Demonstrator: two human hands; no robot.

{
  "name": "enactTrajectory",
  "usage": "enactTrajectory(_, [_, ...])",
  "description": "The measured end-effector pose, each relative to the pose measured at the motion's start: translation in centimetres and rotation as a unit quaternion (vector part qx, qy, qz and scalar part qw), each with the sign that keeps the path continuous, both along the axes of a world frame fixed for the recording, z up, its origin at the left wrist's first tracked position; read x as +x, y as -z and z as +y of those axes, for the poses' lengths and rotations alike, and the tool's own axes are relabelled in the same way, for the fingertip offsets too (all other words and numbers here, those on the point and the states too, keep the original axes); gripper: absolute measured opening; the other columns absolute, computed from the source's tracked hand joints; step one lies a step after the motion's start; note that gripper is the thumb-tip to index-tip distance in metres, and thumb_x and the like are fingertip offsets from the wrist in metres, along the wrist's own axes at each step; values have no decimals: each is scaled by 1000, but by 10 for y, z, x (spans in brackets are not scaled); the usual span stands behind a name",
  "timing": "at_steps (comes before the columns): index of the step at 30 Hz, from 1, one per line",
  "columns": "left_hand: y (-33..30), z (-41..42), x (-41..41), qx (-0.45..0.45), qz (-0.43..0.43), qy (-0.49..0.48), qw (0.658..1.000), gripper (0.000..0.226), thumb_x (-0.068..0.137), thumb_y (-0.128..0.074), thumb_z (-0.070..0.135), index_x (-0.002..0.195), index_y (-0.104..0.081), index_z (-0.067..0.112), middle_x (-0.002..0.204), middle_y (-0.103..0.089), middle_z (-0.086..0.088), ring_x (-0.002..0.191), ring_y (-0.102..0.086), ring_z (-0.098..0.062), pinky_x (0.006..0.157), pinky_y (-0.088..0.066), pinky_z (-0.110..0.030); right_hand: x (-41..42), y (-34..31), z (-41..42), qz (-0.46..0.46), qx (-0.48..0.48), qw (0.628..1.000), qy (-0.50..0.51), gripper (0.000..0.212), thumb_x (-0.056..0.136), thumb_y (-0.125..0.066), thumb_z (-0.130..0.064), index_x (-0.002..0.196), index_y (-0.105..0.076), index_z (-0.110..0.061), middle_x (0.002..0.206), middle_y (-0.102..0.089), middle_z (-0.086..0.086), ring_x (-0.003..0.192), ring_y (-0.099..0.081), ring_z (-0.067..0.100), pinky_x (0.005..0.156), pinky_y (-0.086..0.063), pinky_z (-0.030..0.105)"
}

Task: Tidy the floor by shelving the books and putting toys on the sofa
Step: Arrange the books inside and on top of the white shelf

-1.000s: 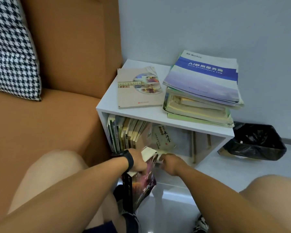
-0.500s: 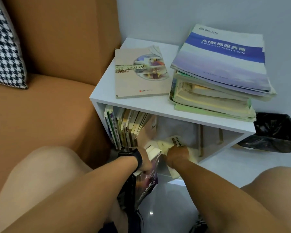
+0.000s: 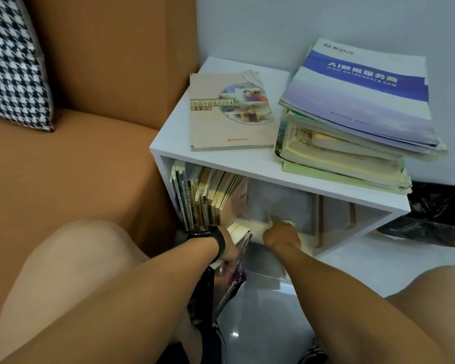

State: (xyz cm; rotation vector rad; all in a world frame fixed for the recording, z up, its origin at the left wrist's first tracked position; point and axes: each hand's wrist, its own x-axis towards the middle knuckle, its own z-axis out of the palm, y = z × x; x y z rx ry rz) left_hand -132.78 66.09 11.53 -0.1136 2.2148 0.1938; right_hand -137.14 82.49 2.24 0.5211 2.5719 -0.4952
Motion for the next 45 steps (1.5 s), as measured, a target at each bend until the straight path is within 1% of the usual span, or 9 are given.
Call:
enactTrajectory(5, [-8,-14,0,-1,-30,-30,999,52,79,-78,26,125,-65,3,104,-62,-10,78,-59,-19,57,-50,-28,-3,-23,-22,141,-149,976,74,24,99,-49,-16,103,-72,-11,108,-72,12,93,-65,32,81,-52,32])
enactTrajectory(10, [-18,-25,12,20,-81,-43,996,57,94,-67,19,144,-48,0,140,-54,-20,122,-57,-33,97,-51,-37,11,-50,-44,199,-257,934,145,12,94,-54,-4,102,-51,-12,94,-57,6,89,-58,28,74,-41,28])
enactTrajectory(16, [-31,-29,25,33,-66,-36,997,50,101,-58,19,145,-45,-3,145,-50,-20,133,-50,-34,105,-44,-39,16,-71,-80,207,-324,914,127,8,101,-42,-10,106,-44,-15,88,-53,9,69,-48,16,59,-39,29])
enactTrajectory(20, [-24,-34,27,31,-55,-41,997,57,100,-60,25,147,-42,-2,143,-51,-23,130,-51,-36,104,-46,-42,8,-78,-91,126,-438,866,206,54,88,-55,7,122,-39,-31,99,-60,8,78,-56,20,71,-52,38])
enactTrajectory(29, [-27,-38,19,6,-54,-34,998,56,98,-62,25,146,-44,1,141,-52,-20,128,-53,-34,104,-48,-40,-3,-80,-95,97,-235,966,44,34,97,-51,-26,66,-56,-14,71,-59,7,68,-55,26,59,-43,30])
enactTrajectory(36, [-26,-38,14,-11,-55,-49,997,59,97,-63,25,146,-43,0,139,-54,-21,126,-55,-33,104,-49,-41,0,-87,-104,243,-363,887,148,31,98,-53,-14,123,-70,-20,107,-71,2,96,-67,28,89,-56,38])
enactTrajectory(39, [-24,-38,15,-6,-50,-51,997,60,97,-63,24,147,-42,0,139,-53,-20,127,-54,-32,104,-49,-40,5,-82,-107,159,-472,848,184,36,91,-56,-5,115,-70,-27,118,-71,5,103,-66,27,90,-57,42])
enactTrajectory(41, [-24,-38,17,-2,-56,-30,998,59,97,-62,26,147,-42,0,139,-53,-21,126,-55,-33,101,-50,-40,9,-88,-104,61,-500,844,183,16,94,-60,-26,109,-64,-29,125,-67,3,109,-63,24,89,-50,45])
enactTrajectory(45, [-22,-41,18,-12,-63,-34,997,62,94,-64,31,146,-45,5,134,-57,-18,120,-58,-32,101,-52,-42,-2,-85,-92,-37,-471,874,112,71,89,-63,-63,145,-42,-24,138,-57,-2,128,-54,27,109,-38,61])
